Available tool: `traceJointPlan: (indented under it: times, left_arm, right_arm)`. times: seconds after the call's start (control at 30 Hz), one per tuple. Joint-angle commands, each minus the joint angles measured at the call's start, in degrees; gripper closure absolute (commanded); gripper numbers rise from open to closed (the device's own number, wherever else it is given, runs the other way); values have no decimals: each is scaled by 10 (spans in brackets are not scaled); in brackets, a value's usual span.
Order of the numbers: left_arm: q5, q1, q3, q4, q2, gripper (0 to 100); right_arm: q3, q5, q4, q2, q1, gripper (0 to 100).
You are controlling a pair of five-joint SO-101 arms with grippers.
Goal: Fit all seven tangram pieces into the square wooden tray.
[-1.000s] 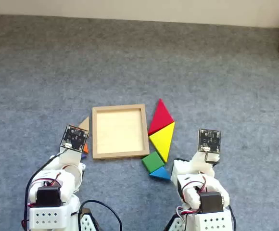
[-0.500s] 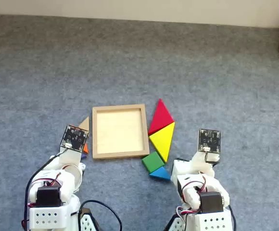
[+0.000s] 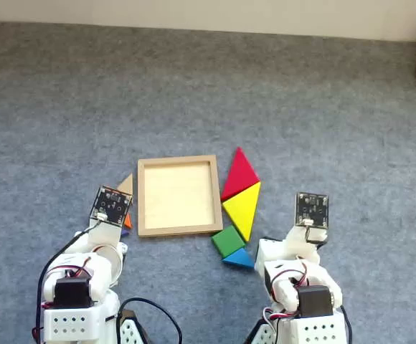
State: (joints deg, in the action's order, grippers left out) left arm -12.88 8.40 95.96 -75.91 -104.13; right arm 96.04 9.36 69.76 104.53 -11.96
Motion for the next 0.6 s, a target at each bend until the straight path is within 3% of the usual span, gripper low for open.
traceJointPlan:
  times: [0.0,0.17,0.33,0.57]
  left_arm:
    - [3,7,12,-3,-2,991]
    - [3,7,12,-3,-2,991]
    - [3,7,12,-3,-2,991]
    - [3,7,12,-3,-2,991]
  right_arm:
    - [65,-5,3,7,6,995]
    - [1,-5,7,7,8,995]
    - [-8,-5,-5,7,87,995]
    - [-37,-34,-116,7,96,995]
